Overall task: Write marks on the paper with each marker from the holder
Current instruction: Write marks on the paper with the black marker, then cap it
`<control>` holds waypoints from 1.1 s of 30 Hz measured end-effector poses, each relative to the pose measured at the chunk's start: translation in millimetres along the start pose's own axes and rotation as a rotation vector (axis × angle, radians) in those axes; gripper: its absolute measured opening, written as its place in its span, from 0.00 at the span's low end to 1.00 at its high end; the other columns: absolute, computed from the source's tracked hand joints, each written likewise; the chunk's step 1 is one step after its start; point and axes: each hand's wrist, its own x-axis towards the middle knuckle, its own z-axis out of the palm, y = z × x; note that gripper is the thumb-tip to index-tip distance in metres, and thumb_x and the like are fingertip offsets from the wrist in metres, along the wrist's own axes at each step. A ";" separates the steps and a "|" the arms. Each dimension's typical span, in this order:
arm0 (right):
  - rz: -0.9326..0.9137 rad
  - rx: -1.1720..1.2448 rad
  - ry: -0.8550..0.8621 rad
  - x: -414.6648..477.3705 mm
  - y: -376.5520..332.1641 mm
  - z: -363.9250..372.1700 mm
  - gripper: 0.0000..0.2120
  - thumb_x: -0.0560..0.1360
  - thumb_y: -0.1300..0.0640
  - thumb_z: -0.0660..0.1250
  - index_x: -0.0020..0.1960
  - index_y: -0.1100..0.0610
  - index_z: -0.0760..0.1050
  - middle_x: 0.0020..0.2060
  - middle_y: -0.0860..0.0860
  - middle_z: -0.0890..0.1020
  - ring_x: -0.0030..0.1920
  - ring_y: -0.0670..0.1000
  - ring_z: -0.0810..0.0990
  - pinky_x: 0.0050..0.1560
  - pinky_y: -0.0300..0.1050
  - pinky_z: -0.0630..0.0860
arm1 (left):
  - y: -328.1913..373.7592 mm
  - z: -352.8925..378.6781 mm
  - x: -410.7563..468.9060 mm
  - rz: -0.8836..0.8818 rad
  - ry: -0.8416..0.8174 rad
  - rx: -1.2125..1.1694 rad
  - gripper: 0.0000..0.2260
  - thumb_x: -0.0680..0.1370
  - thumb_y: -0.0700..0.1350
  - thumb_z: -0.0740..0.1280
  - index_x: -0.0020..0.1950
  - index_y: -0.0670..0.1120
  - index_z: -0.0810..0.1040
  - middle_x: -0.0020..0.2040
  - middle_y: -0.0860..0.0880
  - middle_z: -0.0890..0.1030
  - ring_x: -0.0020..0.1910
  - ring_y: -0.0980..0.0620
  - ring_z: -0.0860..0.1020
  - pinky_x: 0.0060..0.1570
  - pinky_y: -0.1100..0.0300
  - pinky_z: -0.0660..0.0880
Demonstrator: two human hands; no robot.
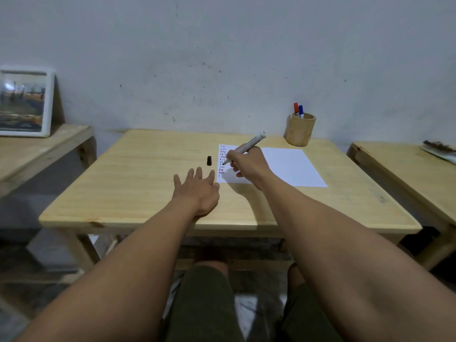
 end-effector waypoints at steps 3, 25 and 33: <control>0.019 -0.033 0.036 -0.3 15.1 5.1 0.16 0.72 0.53 0.70 0.49 0.66 0.81 0.32 0.51 0.82 0.31 0.49 0.79 0.37 0.46 0.78 | -1.4 1.1 -3.1 0.005 -0.004 0.010 0.26 0.83 0.54 0.42 0.82 0.53 0.45 0.82 0.44 0.44 0.81 0.44 0.42 0.75 0.36 0.40; -0.042 -0.187 0.045 -1.6 26.6 10.2 0.13 0.76 0.53 0.72 0.41 0.63 0.83 0.34 0.52 0.85 0.36 0.50 0.83 0.49 0.52 0.82 | -3.2 1.0 -6.2 0.018 -0.008 0.039 0.27 0.82 0.53 0.42 0.82 0.54 0.42 0.82 0.45 0.43 0.81 0.45 0.41 0.75 0.37 0.40; -0.019 -0.185 0.022 -1.6 23.6 9.5 0.10 0.75 0.55 0.72 0.43 0.63 0.83 0.34 0.51 0.85 0.37 0.51 0.84 0.50 0.53 0.83 | -3.0 1.5 -5.8 0.019 0.000 0.055 0.27 0.82 0.53 0.43 0.82 0.54 0.43 0.82 0.45 0.44 0.81 0.45 0.42 0.75 0.37 0.41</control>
